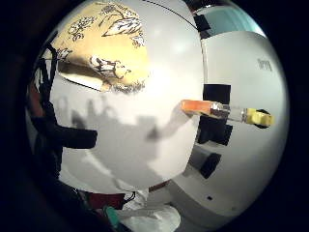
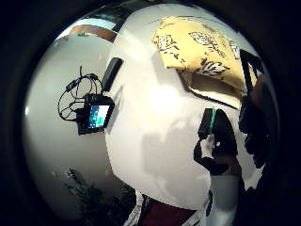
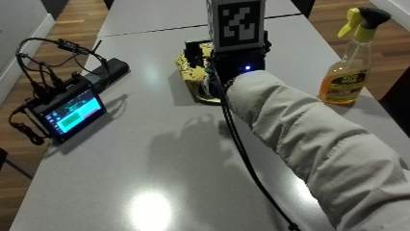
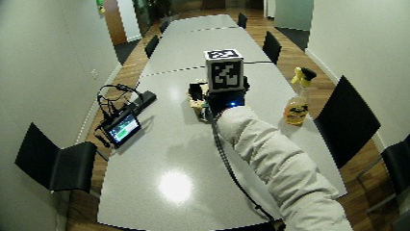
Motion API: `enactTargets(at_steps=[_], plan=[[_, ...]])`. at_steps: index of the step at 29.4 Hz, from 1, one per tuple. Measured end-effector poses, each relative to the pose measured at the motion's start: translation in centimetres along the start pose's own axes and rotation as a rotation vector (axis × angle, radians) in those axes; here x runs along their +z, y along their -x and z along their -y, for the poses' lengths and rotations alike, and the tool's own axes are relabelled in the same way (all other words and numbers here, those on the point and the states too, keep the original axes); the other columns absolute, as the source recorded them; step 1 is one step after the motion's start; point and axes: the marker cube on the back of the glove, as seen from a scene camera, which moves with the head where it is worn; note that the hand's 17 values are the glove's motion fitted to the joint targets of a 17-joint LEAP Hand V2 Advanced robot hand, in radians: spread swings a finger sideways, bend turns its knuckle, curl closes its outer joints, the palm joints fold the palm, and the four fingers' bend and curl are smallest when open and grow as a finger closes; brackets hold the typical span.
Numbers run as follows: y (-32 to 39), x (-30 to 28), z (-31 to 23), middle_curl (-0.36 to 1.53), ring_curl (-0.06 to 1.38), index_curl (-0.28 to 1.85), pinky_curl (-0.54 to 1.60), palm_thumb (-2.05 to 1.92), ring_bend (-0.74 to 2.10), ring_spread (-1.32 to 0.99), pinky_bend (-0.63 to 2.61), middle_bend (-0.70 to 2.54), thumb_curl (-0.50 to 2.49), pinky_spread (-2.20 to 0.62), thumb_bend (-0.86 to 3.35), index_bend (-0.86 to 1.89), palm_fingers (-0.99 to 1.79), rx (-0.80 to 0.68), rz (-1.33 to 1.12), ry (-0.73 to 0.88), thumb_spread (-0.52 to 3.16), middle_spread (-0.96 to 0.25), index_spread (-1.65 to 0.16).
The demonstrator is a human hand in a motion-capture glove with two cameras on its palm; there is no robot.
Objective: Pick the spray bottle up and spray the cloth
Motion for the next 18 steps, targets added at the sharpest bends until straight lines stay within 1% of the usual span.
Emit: enactTargets(at_steps=[3,7,12,18], plan=[[0.09,0.0,0.04,0.14,0.14,0.1,0.13,0.7,0.66,-0.09,0.71,0.52,0.19,-0.11,0.42,0.22,1.52,0.004,-0.011,0.013,0.39,-0.06,-0.11],[0.14,-0.03,0.1,0.21,0.26,0.19,0.25,0.75,0.75,-0.12,0.83,0.59,0.23,-0.14,0.41,0.24,1.43,0.016,-0.025,0.027,0.53,-0.08,-0.14],[-0.04,-0.21,0.17,0.28,0.33,0.25,0.33,0.78,0.8,-0.14,0.89,0.65,0.28,-0.17,0.36,0.26,1.35,0.026,-0.026,0.037,0.63,-0.09,-0.17],[-0.03,0.04,0.02,0.34,0.39,0.31,0.39,0.8,0.83,-0.15,0.93,0.69,0.33,-0.19,0.31,0.28,1.3,0.028,-0.038,0.045,0.71,-0.1,-0.18]])
